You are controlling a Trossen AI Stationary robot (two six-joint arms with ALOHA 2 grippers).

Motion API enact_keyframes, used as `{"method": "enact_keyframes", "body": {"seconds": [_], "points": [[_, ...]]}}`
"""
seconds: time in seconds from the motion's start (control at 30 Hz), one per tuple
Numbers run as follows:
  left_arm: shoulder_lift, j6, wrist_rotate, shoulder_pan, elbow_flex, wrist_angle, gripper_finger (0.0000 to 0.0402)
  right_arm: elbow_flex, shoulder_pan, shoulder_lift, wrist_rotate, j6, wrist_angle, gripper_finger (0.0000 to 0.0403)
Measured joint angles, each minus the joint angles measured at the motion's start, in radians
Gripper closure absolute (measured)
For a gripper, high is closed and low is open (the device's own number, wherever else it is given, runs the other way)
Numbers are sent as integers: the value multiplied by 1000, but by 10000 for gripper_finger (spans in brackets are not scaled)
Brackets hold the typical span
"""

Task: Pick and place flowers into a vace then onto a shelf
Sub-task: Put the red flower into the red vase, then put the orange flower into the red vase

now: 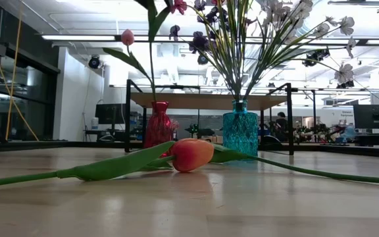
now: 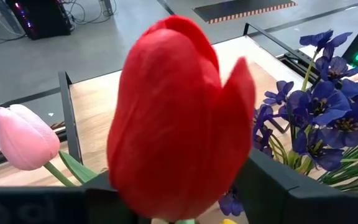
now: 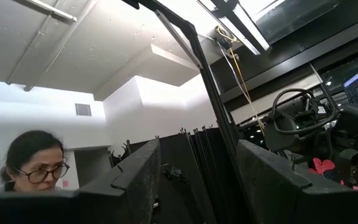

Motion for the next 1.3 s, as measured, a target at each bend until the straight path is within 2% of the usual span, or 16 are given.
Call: {"method": "enact_keyframes", "body": {"seconds": [0.33, 0.7, 0.8, 1.07, 1.17, 1.3], "points": [[0, -3, 31, 0, -26, 1, 136, 0, 0, 0, 0, 0, 0, 198], [-19, -2, 32, -1, -25, 6, 144, 0, 0, 0, 0, 0, 0, 198], [-33, 9, 27, -3, 1, -13, 140, 0, 0, 0, 0, 0, 0, 197], [-52, 183, 32, -3, 143, 9, 135, 0, 0, 0, 0, -4, 0, 197], [-51, 240, 105, -5, 213, -4, 135, 0, 0, 0, 0, -4, 0, 198], [-53, 326, 316, -25, 314, -7, 135, 0, 0, 0, -2, -4, 0, 197]]}}
